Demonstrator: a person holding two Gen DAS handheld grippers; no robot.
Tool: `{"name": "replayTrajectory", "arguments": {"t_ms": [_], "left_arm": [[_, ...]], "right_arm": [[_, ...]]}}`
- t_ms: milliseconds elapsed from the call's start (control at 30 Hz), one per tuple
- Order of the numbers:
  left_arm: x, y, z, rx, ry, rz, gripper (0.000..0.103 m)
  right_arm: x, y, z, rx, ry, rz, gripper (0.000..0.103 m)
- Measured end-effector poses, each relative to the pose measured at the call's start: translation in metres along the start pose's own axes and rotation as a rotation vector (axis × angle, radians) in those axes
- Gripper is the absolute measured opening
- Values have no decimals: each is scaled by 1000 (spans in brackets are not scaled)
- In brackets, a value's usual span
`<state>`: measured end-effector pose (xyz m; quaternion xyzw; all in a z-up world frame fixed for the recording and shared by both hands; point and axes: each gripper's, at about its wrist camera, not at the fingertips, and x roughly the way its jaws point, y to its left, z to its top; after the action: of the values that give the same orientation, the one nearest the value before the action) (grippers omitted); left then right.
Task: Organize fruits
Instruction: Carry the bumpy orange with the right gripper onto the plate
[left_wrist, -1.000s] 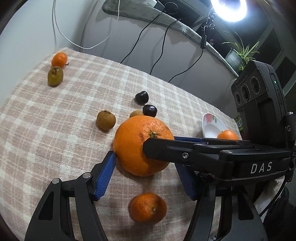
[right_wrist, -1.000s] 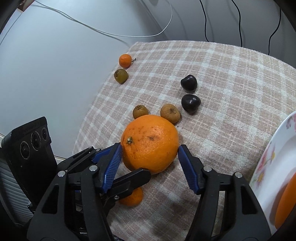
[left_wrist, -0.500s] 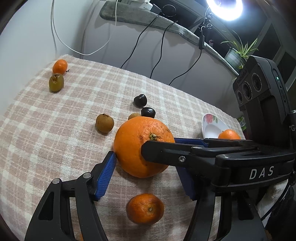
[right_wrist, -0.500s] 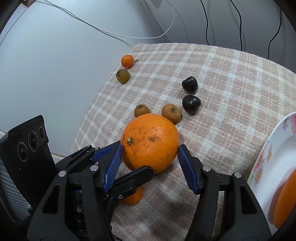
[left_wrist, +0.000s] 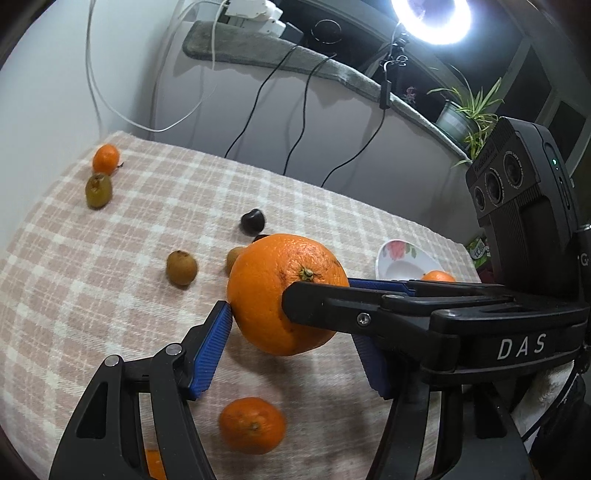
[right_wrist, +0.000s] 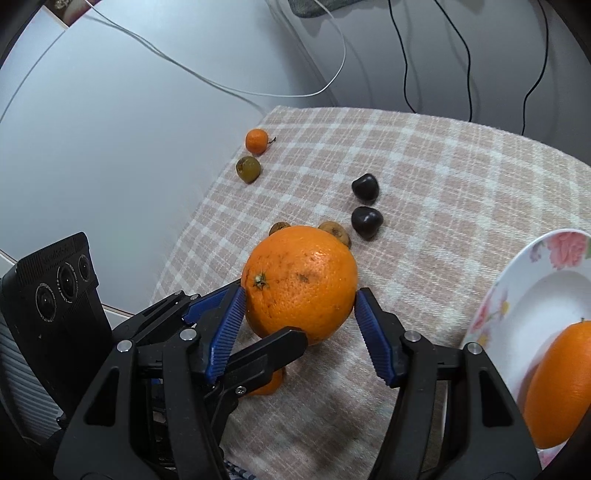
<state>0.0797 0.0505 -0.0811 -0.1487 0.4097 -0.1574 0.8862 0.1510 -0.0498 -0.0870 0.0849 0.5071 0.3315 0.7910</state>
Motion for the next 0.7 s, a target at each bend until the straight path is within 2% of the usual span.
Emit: {"name": "replayTrajectory", "arguments": {"t_ms": [700], "left_arm": [[27,-68,12,82,-15,-58,64]], "right_arm": [[-67,-50,-5,41,-86,-45,64]]}}
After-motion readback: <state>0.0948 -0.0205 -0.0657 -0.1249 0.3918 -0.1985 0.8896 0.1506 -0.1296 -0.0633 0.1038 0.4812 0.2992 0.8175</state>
